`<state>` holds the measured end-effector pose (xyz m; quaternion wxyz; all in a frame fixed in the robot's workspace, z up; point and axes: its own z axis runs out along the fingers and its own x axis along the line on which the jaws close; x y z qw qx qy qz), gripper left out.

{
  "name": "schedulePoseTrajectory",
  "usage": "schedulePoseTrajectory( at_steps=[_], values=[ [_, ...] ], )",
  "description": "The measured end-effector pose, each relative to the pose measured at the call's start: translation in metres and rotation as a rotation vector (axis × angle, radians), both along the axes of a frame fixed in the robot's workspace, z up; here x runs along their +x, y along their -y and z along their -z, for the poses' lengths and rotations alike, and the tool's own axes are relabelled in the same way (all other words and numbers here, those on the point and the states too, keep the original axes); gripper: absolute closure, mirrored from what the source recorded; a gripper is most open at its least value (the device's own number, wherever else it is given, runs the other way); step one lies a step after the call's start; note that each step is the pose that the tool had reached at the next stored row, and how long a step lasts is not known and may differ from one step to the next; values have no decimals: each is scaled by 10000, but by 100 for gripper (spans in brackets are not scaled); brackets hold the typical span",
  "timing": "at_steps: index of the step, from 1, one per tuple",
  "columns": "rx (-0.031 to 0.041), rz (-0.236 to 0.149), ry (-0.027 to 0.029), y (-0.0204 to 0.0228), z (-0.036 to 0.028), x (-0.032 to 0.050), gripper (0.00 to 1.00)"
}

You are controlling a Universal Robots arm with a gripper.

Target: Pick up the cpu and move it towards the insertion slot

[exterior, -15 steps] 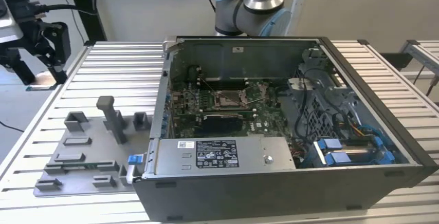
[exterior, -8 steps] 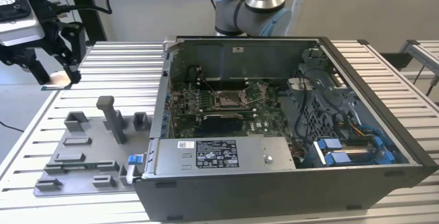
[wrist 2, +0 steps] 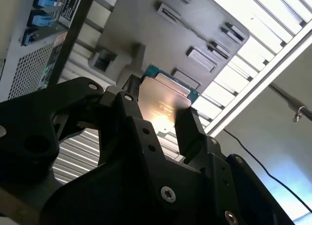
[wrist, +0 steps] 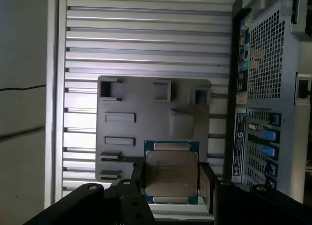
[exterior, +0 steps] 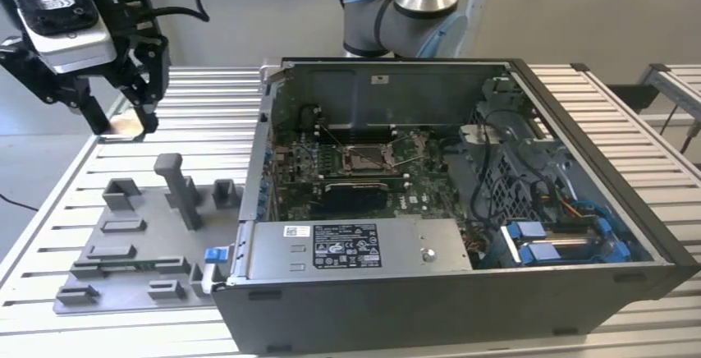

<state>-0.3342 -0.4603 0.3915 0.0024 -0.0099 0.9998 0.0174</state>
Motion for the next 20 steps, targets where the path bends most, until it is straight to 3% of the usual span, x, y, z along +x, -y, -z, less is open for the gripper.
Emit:
schedulePoseTrajectory(
  at_steps=[20],
  values=[
    [0, -1, 0, 0, 0, 693, 100]
  ],
)
